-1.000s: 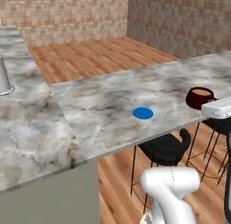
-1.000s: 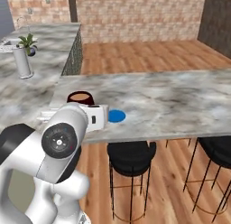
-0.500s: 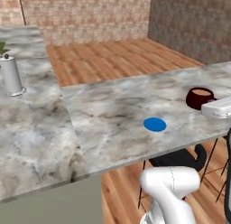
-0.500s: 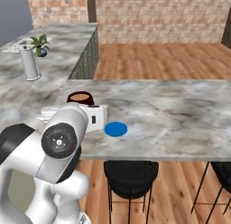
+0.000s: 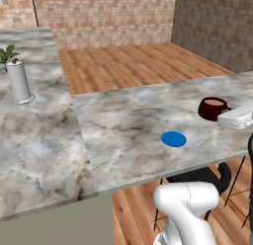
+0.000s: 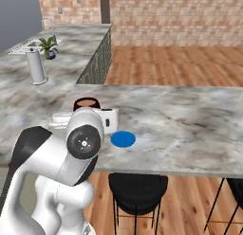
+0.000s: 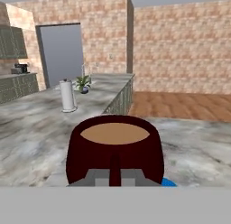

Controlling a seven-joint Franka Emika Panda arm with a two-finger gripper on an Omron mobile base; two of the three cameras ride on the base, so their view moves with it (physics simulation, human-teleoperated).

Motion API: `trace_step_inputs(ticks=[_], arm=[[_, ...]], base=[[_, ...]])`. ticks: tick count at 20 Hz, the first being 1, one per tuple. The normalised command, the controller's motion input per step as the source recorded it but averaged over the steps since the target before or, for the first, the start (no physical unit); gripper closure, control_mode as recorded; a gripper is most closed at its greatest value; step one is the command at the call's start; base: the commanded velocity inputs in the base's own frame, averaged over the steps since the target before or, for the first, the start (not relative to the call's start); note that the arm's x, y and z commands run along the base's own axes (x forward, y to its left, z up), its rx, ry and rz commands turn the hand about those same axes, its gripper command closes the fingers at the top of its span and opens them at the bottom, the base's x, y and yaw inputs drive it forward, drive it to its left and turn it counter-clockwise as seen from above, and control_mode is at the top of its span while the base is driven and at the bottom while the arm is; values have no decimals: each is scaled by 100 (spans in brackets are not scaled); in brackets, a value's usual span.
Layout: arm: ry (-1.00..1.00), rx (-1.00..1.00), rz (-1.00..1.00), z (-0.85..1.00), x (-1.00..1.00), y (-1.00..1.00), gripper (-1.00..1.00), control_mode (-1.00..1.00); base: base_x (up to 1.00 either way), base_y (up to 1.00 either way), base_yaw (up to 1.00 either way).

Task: Pick the cup of tea, navigate to the dining table, and place it on the saucer.

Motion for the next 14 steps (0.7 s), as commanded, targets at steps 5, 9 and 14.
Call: trace_step_inputs(ticks=[5,9,14], arm=[[1,0,30,-47,54,-22,100,-100],[-7,0,32,-34,37,-23,100,-100],[-8,0,31,-36,31,-14,100,-100]], base=[[0,0,0],[0,0,0],[0,0,0]])
